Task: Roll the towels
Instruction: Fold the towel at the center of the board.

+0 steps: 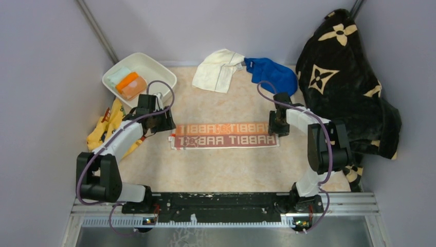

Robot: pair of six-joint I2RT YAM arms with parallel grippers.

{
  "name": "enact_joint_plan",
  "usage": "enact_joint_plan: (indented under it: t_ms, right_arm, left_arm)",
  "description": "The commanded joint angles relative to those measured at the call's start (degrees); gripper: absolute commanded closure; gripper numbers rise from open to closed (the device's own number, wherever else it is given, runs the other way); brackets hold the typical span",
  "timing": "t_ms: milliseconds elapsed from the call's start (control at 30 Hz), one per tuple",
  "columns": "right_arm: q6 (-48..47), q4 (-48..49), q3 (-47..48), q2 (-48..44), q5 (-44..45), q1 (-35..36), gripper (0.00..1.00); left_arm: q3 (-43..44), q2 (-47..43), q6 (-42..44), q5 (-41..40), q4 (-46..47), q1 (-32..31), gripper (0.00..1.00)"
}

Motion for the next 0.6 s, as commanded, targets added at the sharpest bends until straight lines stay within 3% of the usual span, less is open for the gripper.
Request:
enact_joint_plan:
  t_ms: [0,167,333,467,567]
  right_arm:
    - [0.64,-2.53,-1.37,2.44,3.2,0.08,0.55]
    - [0.82,-2.05,-1.64,1.39,1.73,0.01,0.55]
    - [0.1,-1.68,-2.6,5.53,-0.64,-0.02,0.63]
    - [0.69,-1.21,-3.35,7.67,-2.67,0.02,0.77]
    - [0.72,-2.22,-2.57,6.9,1.21,-0.08,0.9]
  left_arm:
    - [-0.82,-1.21,0.6,-0.71,0.87,0.32,0.34]
    - [-1.35,-1.39,0.24,-0.06,0.98,0.32,0.34]
    - [-1.59,-1.2,0.16,0.54,0.82,0.32,0.34]
    - [-1.77,-1.3,0.04,0.53,0.63,0.31,0.34]
    - [-1.83,-1.41,-0.21,1.5,0.35,0.32,0.34]
